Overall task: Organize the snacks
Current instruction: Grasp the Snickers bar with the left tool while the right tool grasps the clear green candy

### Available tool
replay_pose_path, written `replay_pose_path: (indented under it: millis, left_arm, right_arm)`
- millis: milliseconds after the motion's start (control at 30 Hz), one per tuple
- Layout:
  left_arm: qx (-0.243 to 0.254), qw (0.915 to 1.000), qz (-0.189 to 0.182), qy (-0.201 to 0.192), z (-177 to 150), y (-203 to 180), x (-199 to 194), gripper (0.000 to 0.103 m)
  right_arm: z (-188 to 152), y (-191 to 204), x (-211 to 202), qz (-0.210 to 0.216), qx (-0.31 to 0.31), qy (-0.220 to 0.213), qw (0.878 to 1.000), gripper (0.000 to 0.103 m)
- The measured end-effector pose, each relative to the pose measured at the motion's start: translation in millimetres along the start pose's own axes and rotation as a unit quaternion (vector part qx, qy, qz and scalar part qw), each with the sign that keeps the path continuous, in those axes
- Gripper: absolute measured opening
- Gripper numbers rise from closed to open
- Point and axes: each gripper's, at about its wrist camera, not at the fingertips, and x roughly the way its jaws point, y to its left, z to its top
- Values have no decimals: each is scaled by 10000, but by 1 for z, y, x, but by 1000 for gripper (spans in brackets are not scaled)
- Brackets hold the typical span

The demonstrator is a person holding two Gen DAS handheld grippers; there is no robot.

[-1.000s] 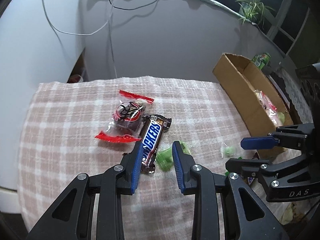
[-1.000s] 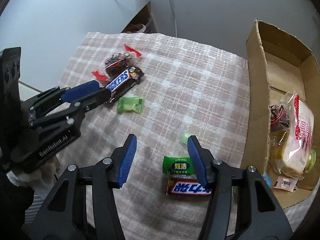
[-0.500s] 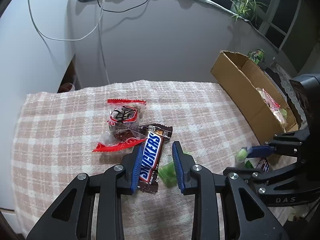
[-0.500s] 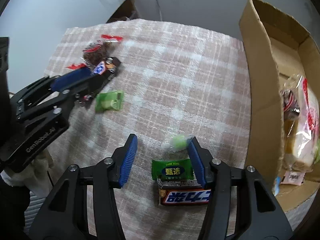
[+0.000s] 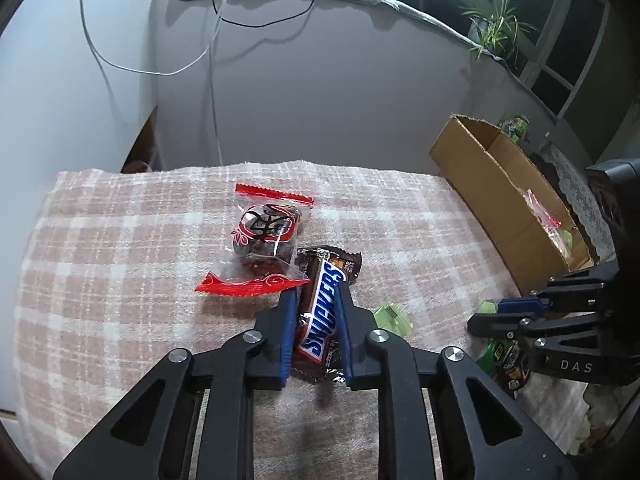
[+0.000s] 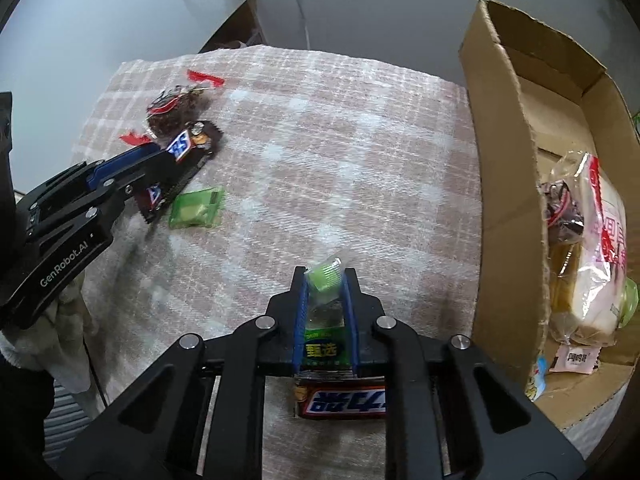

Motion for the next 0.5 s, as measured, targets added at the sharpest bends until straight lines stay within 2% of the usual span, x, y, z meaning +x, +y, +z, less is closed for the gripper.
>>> replay_pose_path:
  millis: [100, 333, 500]
  left_arm:
    - [-63, 10000, -8, -15, 1, 3, -3, 8]
    - [-70, 9999, -66, 26, 1, 5, -6, 8]
    - [32, 9999, -102, 101, 6, -3, -1, 17]
  right_arm:
    - [0, 4, -2, 92, 5, -51, 9999, 17]
    - [2, 2, -3, 204, 68, -113, 9997, 17]
    - [-2, -2, -4, 306, 147, -124, 9993, 17]
